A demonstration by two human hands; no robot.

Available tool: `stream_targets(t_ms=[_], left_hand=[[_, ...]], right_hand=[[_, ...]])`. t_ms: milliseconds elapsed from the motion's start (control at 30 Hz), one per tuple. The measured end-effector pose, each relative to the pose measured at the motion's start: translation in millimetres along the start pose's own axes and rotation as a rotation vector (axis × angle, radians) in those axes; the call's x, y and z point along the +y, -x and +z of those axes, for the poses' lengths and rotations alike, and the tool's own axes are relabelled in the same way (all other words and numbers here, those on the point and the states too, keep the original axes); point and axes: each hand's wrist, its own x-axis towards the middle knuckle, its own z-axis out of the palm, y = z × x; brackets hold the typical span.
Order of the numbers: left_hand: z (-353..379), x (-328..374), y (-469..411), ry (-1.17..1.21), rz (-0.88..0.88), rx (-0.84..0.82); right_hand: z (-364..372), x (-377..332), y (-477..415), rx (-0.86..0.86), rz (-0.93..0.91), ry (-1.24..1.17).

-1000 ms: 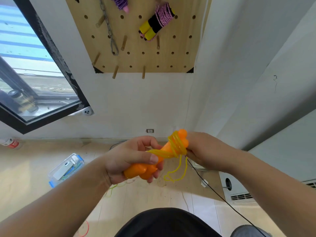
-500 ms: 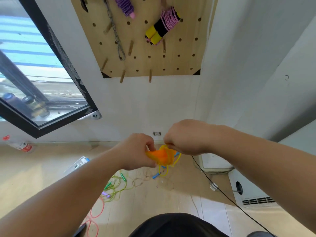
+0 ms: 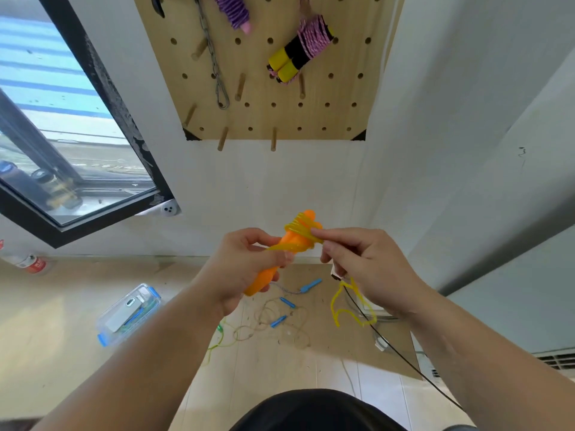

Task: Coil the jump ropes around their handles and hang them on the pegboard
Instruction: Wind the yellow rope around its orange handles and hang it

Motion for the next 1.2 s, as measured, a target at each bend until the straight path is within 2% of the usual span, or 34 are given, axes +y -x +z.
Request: stream_targets(t_ms=[67, 133, 233, 333, 433, 567, 633, 700, 833, 900, 967, 1033, 1200], left_hand=[[0.1, 3.7, 5.0, 0.118, -0.014, -0.024], [2.4, 7.4, 11.9, 0.198, -0.024, -0.053], [6.6, 11.0, 20.9, 0.37, -0.044, -0.084], [5.1, 11.4, 27.4, 0.465, -0.064, -0.13], [4.1, 6.9, 32.8, 0.522, -0.087, -0.251], [5.1, 0.1, 37.8, 0.583, -0.101, -0.466], [0.6, -1.6, 40.5, 0.487, -0.104, -0.579], [-7.9, -3.3, 40.2, 0.322, -0.122, -0.633], [-18.9, -5.1, 37.8, -0.181, -0.131, -0.532], [-14.2, -4.2, 37.6, -0.477, -0.105, -0.486], [-7.6, -2.3, 35.1, -0.772, -0.057, -0.388], [-2.5, -0.1, 29.9, -0.968, 0.007, -0.238], [-4.5, -3.8, 10.2, -1.05, 0.064, -0.036]], right_hand=[[-0.3, 0.8, 5.9, 0.048, 0.05, -0.192], [-1.2, 0.9, 9.8, 0.079, 0.081, -0.276], [-2.1, 4.3, 12.6, 0.082, 0.098, -0.319], [-1.9, 8.2, 13.0, 0.074, 0.027, -0.29], [-1.6, 8.4, 11.9, -0.006, -0.074, -0.252], [-0.7, 8.4, 5.7, -0.19, -0.065, -0.305], [-3.9, 8.5, 2.5, -0.324, -0.078, -0.208], [-10.6, 10.2, -5.1, -0.442, -0.096, 0.024], [-14.5, 10.9, -28.4, -0.64, -0.208, 0.695], [-6.2, 5.7, -36.7, -0.743, -0.266, 0.887], [2.7, -4.0, -43.1, -0.756, -0.316, 0.955], [9.8, -9.2, -48.3, -0.705, -0.352, 1.012], [26.5, -9.9, -42.3, -0.564, -0.359, 1.078]])
